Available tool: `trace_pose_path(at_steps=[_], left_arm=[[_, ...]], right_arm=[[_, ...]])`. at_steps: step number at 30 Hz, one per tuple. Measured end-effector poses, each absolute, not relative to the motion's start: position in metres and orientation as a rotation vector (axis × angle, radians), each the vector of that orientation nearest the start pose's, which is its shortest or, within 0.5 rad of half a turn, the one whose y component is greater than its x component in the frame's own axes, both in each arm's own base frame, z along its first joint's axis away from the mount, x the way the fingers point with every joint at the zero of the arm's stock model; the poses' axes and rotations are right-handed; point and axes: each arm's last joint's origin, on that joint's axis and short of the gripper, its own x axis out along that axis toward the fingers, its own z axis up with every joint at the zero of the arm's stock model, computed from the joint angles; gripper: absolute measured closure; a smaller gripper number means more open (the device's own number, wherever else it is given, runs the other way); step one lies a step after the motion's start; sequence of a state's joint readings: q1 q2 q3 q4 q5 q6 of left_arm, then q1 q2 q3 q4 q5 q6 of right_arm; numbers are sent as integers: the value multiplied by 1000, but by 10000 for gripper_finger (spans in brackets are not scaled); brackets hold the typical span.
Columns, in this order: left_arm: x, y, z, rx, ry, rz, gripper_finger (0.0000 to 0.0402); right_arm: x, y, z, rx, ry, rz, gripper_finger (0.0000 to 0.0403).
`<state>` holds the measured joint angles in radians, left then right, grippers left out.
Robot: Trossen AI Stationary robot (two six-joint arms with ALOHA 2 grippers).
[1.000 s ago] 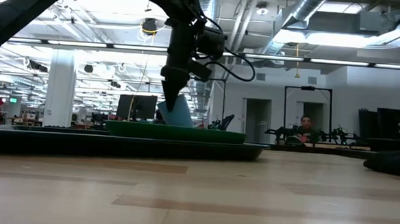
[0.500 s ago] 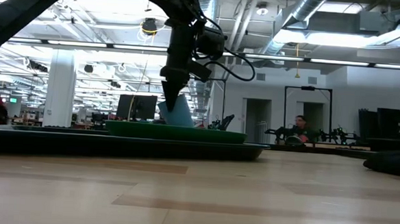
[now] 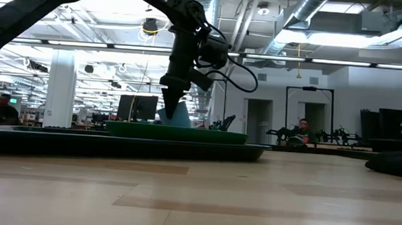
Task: Pick and place plate/cup/fork/spoon on tray
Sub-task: Put the blue cup on the top right of the black tray, then put the orange fork on the black tray to the left of the green plate
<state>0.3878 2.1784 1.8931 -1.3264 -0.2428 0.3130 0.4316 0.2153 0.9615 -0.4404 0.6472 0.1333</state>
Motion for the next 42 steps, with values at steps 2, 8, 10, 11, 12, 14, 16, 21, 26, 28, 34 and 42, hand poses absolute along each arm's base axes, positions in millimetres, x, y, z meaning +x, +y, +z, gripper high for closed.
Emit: trace_pose_path(at_steps=[2,8,10,11,12,14,16,21,26,28,34,42], left_arm=[[384,164,213,111,1696,219,399],[385,161,213,122,1701,204,382],[385,159,213,132,1706,201,375],[385,158,213,139,1707,194,370],[386,157,213,146,1708,189,365],[387,155,213,163,1710,179,351],[388,152,213,170,1709,172,333],[389,150,213,188,1713,184,275],[391,151,221,206,1705,222,220],[393,151,228,199,1681,241,204],[400,154,258,202,1579,285,183],[400,154,312,189,1439,352,181]], right_arm=[[-4,-21,398,289,-277,-196,237],[-4,-21,398,287,-277,-197,237],[-4,-21,398,287,-277,-197,237],[-4,-21,398,287,-277,-197,237],[-4,-21,398,287,-277,-197,237],[-4,-21,398,287,-277,-197,237],[-4,-21,398,288,-277,-197,237],[-4,-21,398,288,-277,-197,237],[-4,-21,398,288,-277,-197,237],[-4,-21,398,288,-277,-197,237],[-4,-21,398,288,-277,-198,237],[-3,-21,396,278,-261,-204,237]])
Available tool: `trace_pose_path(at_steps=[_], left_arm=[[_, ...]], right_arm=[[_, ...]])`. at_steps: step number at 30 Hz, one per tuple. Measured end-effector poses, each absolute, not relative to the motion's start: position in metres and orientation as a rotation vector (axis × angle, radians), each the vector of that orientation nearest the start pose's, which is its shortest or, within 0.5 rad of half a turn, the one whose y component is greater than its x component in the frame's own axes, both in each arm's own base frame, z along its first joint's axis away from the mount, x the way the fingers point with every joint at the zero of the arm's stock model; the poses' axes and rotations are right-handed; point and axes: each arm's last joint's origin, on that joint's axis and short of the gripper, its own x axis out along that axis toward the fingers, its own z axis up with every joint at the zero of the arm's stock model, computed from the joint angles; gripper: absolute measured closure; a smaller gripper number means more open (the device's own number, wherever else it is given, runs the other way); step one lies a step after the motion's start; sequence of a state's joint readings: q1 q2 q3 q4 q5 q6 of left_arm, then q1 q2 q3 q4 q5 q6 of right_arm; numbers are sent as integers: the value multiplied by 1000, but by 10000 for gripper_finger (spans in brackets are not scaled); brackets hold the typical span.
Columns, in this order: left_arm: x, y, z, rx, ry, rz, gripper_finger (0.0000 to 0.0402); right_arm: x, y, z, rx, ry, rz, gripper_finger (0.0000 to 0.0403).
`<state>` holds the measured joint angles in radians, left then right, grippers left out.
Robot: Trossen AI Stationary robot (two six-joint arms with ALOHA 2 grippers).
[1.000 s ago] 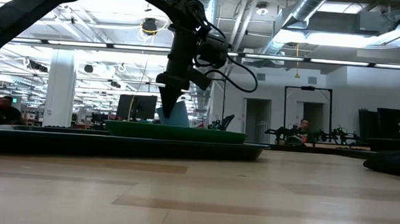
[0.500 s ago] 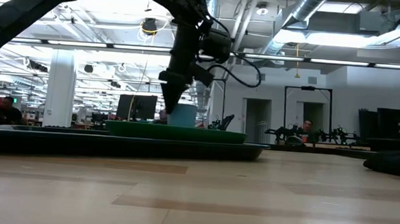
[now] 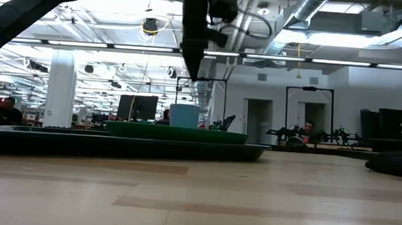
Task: Pick and place plate/cup/fork/spoon on tray
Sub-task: Put the orange fork on the black tray to the left of the green plate
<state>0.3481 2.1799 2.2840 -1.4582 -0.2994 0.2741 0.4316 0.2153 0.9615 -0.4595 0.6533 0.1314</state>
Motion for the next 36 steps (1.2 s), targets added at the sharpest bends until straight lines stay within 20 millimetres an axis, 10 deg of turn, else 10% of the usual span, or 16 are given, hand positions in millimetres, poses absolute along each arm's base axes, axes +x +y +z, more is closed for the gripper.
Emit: trace_pose_path(at_steps=[15,25,31,36], left_arm=[[330,127,441,-44,933,429,181],[217,76,554,-7,340,480,181],[155,52,556,-15,286,594,181],[126,43,511,-80,168,672,181]], right_arm=[[-3,-21,395,343,-257,-214,237],[5,-18,386,355,-231,-228,237],[22,-10,373,329,-235,-230,237],[31,-6,369,286,-300,-234,237]])
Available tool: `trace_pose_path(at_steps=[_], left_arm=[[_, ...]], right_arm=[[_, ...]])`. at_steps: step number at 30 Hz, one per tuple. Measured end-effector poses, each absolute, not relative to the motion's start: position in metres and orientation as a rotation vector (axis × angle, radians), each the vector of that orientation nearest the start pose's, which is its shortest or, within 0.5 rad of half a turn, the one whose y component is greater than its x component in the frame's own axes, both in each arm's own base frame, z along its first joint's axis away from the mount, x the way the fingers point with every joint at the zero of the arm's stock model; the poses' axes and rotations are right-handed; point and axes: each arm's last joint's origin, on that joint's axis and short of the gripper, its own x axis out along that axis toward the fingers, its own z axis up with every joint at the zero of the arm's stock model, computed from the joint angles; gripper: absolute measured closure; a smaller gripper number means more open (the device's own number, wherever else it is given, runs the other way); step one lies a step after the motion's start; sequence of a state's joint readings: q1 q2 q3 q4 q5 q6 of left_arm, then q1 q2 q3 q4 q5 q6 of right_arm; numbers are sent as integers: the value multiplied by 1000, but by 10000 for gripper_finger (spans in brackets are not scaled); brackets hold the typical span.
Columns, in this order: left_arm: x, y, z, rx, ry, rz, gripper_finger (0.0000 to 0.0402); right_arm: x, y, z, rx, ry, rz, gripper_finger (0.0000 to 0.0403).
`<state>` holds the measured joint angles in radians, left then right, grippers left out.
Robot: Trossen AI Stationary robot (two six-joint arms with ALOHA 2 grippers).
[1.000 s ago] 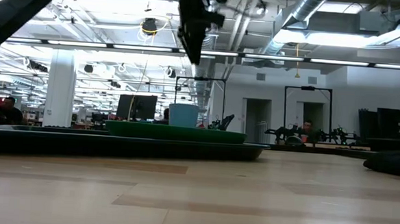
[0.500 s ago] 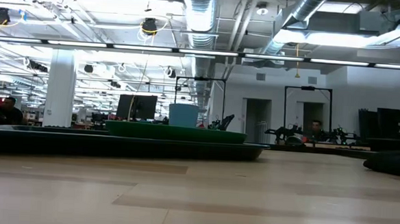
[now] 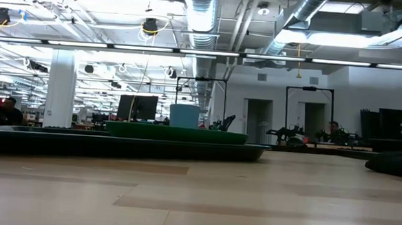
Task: Pick and place plate/cup/fork/spoon on tray
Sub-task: Put the orange fork on the black tray to the left of the green plate
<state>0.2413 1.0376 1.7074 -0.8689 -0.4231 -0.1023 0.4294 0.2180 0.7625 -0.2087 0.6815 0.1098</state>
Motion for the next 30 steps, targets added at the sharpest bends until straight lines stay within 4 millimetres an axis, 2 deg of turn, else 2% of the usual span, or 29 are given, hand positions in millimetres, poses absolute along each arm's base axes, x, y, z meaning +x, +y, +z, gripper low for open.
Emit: trace_pose_path(at_steps=[8,11,13,18,24,30], left_arm=[[104,37,379,-294,-84,668,181],[98,36,345,-379,-200,645,181],[94,35,329,-425,-264,629,181],[85,33,307,-470,-320,607,181],[76,31,308,-450,-349,603,181],[78,31,307,-478,-350,607,181]], right_arm=[[31,-6,371,304,-351,-230,237],[33,-5,370,300,-345,-223,237],[36,-3,367,302,-359,-198,237],[53,7,347,286,-423,-121,237],[70,15,315,302,-484,-132,237],[75,13,302,341,-520,-180,237]])
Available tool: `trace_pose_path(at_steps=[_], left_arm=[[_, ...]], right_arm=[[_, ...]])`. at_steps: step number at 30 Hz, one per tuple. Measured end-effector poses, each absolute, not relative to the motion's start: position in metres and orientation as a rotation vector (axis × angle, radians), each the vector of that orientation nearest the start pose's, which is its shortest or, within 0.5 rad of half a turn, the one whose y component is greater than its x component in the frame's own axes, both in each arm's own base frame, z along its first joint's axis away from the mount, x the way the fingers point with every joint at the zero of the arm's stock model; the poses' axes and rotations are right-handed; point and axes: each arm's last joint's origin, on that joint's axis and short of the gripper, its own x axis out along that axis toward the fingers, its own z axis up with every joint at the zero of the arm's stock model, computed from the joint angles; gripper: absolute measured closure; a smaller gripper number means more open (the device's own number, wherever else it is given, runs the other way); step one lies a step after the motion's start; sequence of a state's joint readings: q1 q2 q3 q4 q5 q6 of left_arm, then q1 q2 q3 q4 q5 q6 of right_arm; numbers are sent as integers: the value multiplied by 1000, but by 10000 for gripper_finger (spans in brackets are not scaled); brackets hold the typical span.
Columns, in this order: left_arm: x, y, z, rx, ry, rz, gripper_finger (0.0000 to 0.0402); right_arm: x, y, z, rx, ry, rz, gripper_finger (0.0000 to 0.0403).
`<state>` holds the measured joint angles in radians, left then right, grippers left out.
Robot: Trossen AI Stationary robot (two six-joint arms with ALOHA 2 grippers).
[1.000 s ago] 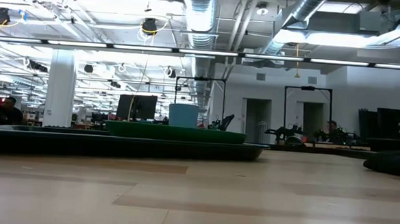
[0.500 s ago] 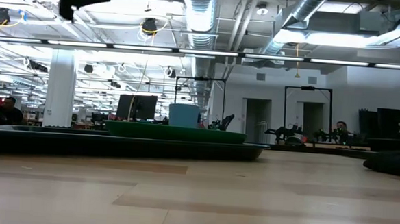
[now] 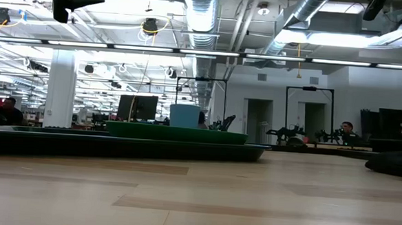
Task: Pick and place plate/cup/fork/spoon on tray
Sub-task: Put the orange fork on the black tray to the left of the green plate
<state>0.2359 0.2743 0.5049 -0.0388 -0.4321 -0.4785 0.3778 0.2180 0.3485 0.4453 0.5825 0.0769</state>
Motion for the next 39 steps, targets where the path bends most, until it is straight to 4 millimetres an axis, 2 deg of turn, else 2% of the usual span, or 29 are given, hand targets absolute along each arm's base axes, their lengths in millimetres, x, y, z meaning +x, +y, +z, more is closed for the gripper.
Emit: trace_pose_path(at_steps=[7,9,11,14,18,23,26,29,33,36,39], left_arm=[[78,31,307,-637,-403,582,181],[78,31,307,-695,-423,577,181],[78,32,307,-701,-427,583,182],[79,32,305,-677,-398,592,181],[81,32,304,-675,-371,582,181],[88,32,301,-648,-304,539,182],[95,33,299,-628,-259,522,182],[104,33,298,-614,-224,488,182],[110,33,301,-567,-234,433,182],[107,33,307,-530,-283,408,182],[101,31,310,-512,-311,396,182]], right_arm=[[74,8,304,350,-551,-251,237],[74,6,305,412,-573,-258,237],[73,5,305,456,-587,-267,237],[75,4,304,428,-577,-257,237],[78,7,301,460,-543,-156,237],[100,12,286,580,-378,-106,237],[117,16,283,567,-337,-87,237],[131,17,283,552,-352,-56,237],[146,18,289,542,-426,94,237],[149,15,294,534,-485,176,237],[145,7,297,509,-512,163,237]])
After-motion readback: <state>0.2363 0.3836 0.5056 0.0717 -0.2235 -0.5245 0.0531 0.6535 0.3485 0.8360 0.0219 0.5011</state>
